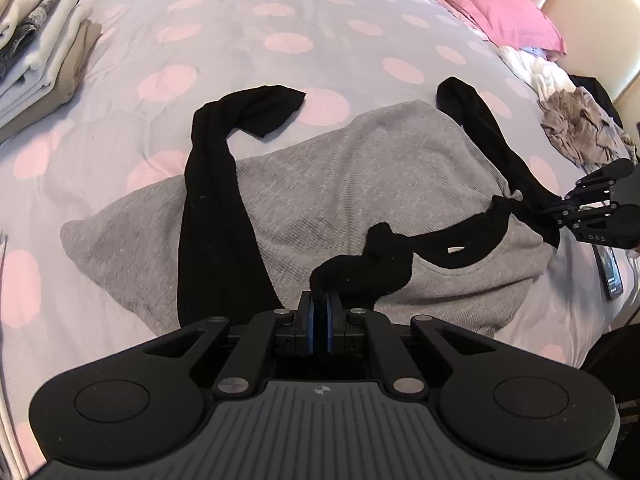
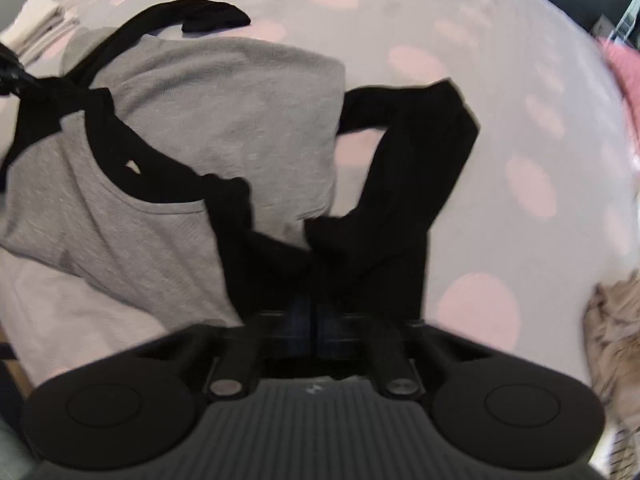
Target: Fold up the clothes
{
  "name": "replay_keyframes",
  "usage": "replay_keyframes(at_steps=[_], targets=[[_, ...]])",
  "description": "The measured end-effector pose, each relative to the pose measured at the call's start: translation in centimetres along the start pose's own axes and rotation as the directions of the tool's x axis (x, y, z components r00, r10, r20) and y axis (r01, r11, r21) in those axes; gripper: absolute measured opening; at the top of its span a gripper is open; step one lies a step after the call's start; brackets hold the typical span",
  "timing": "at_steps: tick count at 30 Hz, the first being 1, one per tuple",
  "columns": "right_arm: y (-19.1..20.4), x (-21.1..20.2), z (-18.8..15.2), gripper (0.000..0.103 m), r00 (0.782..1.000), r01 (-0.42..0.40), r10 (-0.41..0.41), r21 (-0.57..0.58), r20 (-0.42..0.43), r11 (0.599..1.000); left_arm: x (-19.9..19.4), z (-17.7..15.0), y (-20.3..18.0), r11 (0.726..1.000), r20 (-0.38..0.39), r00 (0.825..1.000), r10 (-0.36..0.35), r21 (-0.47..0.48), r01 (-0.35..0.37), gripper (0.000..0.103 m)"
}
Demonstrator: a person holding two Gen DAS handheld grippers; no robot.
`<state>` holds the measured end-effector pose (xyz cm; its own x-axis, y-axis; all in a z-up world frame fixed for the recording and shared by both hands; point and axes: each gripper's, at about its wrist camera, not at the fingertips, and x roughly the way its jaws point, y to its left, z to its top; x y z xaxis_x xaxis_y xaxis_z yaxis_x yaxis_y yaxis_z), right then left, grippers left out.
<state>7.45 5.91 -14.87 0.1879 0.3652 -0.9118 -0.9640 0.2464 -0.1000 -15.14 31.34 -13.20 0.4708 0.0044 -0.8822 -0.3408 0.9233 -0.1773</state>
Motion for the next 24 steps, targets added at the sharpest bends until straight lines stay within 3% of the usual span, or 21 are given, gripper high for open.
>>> replay_keyframes(at_steps=[4, 6, 9, 13, 15, 17, 22, 24], targets=[[0.3, -2.9, 0.3, 0.003, 0.99, 0.1, -0.102, 0.027, 0.1, 0.995, -1.5, 0.2, 0.0, 1.0, 0.064, 0.998, 0.004, -0.006, -0.003, 0.004], [0.3, -5.2, 0.5, 0.003, 0.97, 0.166, -0.172, 0.049, 0.173, 0.985, -3.1, 0.6, 0.1, 1.0, 0.122, 0.992, 0.014, -0.016, -0.012, 0.003], [0.1, -9.2, 1.1, 0.002, 0.913, 0.275, -0.291, 0.096, 0.286, 0.957, -6.5, 1.8, 0.6, 0.998, 0.232, 0.973, 0.004, -0.062, 0.011, 0.003], [-0.3, -15.2, 2.8, 0.002, 0.824, 0.338, -0.38, 0.173, 0.42, 0.925, -12.9, 4.2, 0.8, 0.996, 0.379, 0.925, -0.018, -0.074, 0.05, 0.003], [-0.1, -18.4, 4.0, 0.002, 0.776, 0.363, -0.406, 0.185, 0.483, 0.913, -16.4, 5.5, 0.4, 0.998, 0.451, 0.893, -0.007, -0.055, 0.036, 0.003], [0.2, -21.8, 5.1, 0.002, 0.726, 0.374, -0.426, 0.209, 0.541, 0.904, -20.3, 6.6, -0.2, 0.999, 0.532, 0.847, 0.005, -0.042, 0.021, 0.003], [1.3, -29.9, 6.6, 0.002, 0.587, 0.371, -0.447, 0.267, 0.675, 0.89, -30.0, 7.4, -1.6, 1.0, 0.724, 0.689, 0.003, -0.016, 0.012, 0.003], [2.1, -32.5, 6.5, 0.002, 0.53, 0.386, -0.454, 0.272, 0.716, 0.881, -32.9, 7.0, -2.1, 1.0, 0.767, 0.641, -0.021, 0.014, 0.016, 0.003]])
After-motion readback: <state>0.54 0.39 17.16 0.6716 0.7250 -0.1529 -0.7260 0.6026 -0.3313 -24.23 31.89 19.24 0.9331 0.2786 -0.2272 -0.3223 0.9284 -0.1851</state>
